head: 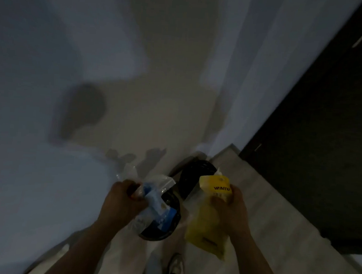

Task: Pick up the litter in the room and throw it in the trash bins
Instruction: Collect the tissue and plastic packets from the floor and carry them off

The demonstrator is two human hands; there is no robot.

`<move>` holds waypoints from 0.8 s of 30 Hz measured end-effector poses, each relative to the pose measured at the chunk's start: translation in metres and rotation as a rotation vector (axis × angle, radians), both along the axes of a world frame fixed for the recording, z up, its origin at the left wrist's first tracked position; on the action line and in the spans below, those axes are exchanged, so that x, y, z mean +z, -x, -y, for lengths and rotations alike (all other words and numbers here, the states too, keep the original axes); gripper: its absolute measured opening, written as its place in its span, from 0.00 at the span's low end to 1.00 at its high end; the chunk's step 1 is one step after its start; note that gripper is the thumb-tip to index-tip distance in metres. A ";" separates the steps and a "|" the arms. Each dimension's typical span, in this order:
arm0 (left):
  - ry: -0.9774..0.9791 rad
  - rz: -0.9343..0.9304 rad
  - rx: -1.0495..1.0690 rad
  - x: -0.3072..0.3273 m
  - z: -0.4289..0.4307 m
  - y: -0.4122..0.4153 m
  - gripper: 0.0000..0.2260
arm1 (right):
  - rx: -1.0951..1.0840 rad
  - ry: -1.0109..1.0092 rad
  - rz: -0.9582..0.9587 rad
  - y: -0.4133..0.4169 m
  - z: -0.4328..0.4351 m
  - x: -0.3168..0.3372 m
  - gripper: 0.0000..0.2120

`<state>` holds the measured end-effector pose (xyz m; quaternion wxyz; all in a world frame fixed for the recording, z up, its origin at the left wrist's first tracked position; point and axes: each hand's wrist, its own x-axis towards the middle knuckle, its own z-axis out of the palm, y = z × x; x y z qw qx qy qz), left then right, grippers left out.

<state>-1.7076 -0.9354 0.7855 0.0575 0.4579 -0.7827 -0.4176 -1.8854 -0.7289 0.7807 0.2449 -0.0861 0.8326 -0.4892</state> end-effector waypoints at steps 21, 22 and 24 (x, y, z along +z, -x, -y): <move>-0.340 0.486 -0.054 -0.303 0.053 0.060 0.14 | 0.041 -0.361 0.168 0.064 0.059 -0.255 0.24; -0.343 0.494 -0.073 -0.319 0.053 0.062 0.14 | 0.035 -0.373 0.175 0.063 0.059 -0.269 0.25; -0.355 0.501 -0.114 -0.351 0.053 0.065 0.13 | 0.022 -0.390 0.180 0.061 0.058 -0.295 0.25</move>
